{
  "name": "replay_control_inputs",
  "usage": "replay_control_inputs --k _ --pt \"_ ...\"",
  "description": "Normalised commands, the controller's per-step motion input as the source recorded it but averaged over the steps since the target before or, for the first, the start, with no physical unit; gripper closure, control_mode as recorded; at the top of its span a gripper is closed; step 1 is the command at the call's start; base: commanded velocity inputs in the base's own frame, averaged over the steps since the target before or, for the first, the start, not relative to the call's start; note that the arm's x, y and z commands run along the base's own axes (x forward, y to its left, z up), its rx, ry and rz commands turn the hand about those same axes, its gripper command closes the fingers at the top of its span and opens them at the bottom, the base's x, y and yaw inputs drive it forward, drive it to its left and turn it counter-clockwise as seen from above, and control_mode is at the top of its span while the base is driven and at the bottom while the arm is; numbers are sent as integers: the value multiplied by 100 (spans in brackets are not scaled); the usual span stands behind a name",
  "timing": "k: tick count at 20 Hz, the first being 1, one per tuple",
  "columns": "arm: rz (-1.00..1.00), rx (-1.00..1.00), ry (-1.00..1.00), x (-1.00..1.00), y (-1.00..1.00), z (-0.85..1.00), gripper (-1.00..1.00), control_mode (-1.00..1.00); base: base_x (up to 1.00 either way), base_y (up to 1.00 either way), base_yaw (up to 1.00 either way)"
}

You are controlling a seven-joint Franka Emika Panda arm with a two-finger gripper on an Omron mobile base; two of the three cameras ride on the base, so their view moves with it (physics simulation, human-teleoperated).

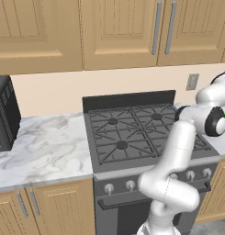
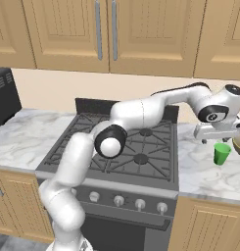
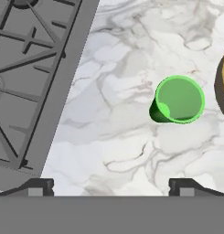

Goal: Pick the cup and bowl from the counter and place them on the counter next to the sink.

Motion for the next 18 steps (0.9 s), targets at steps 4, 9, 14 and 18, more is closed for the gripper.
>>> replay_control_inputs --k 4,9,14,18 --pt "0 -2 9 31 1 0 -100 -100 0 0 0" --pt "-4 0 2 52 7 -23 -100 -100 0 0 0" --pt "-7 0 0 50 1 -36 -100 -100 0 0 0" --pt "-6 -1 7 43 0 -27 -100 -100 0 0 0"
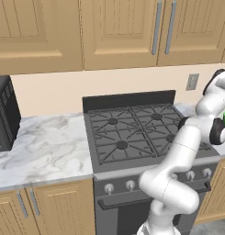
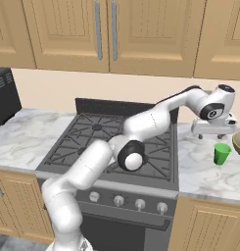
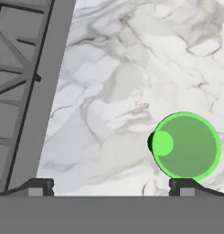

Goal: Pick the cup and bowl from the counter and place them on the counter next to the sink.

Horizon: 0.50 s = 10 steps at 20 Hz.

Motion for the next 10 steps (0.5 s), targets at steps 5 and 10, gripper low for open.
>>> replay_control_inputs --k 5,10 --pt "-8 -4 19 31 0 -18 -100 -100 0 0 0" --pt "-6 0 15 17 -3 -10 -100 -100 0 0 0"
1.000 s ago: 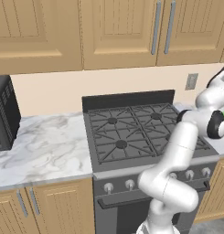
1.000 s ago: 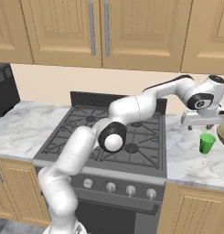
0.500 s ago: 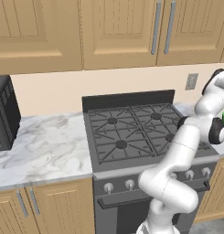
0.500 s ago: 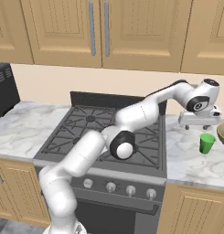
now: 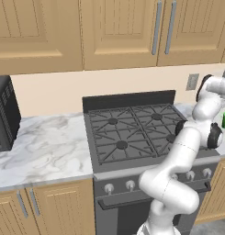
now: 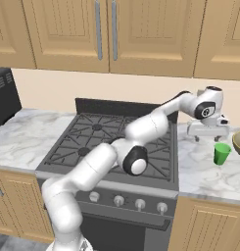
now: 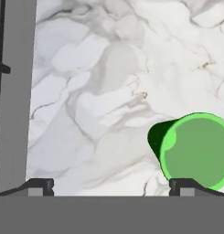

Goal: Pick the cup and bowl from the counter and place them on the counter next to the sink.

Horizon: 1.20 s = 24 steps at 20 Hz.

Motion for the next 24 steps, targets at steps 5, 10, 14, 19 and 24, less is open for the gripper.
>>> replay_control_inputs --k 5,10,14,19,24 --pt "-1 0 12 4 -21 0 -100 -100 0 0 0" --pt "0 0 6 0 -23 0 -100 -100 0 0 0" --pt "0 2 1 0 -28 0 -100 -100 0 0 0" --pt "0 8 0 0 -26 0 -100 -100 0 0 0" --pt "0 11 2 3 -14 0 -100 -100 0 0 0"
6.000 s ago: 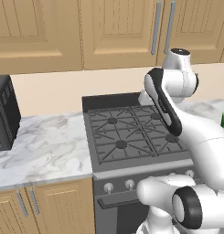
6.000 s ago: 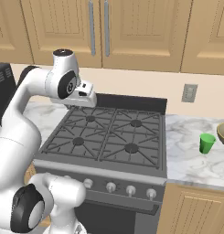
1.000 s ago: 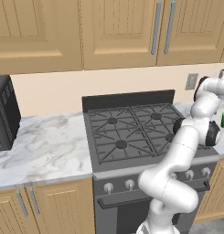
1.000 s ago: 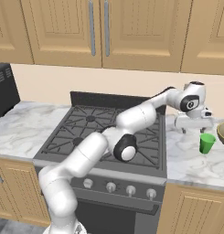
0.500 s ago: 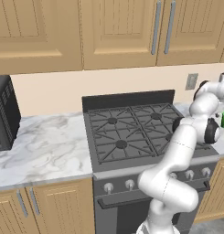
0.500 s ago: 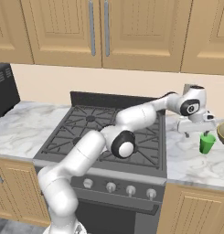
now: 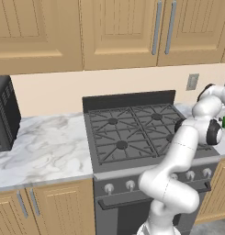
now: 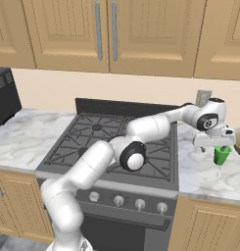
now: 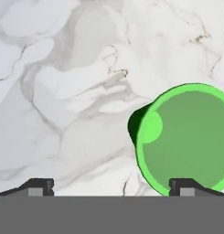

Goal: Pick the cup and bowl from the counter and place them on the counter next to the sink.

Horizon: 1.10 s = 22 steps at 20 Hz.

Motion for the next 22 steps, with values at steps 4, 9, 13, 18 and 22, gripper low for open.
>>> replay_control_inputs --k 4,9,13,18,22 --pt "0 10 2 16 -1 0 -100 -100 0 0 0" --pt "0 4 2 27 -4 19 -100 -100 0 0 0" --pt "0 0 4 21 -20 34 -100 -100 0 0 0" --pt "0 0 4 14 -21 4 -100 -100 0 0 0" --pt "0 2 0 14 -14 0 -100 -100 0 0 0"
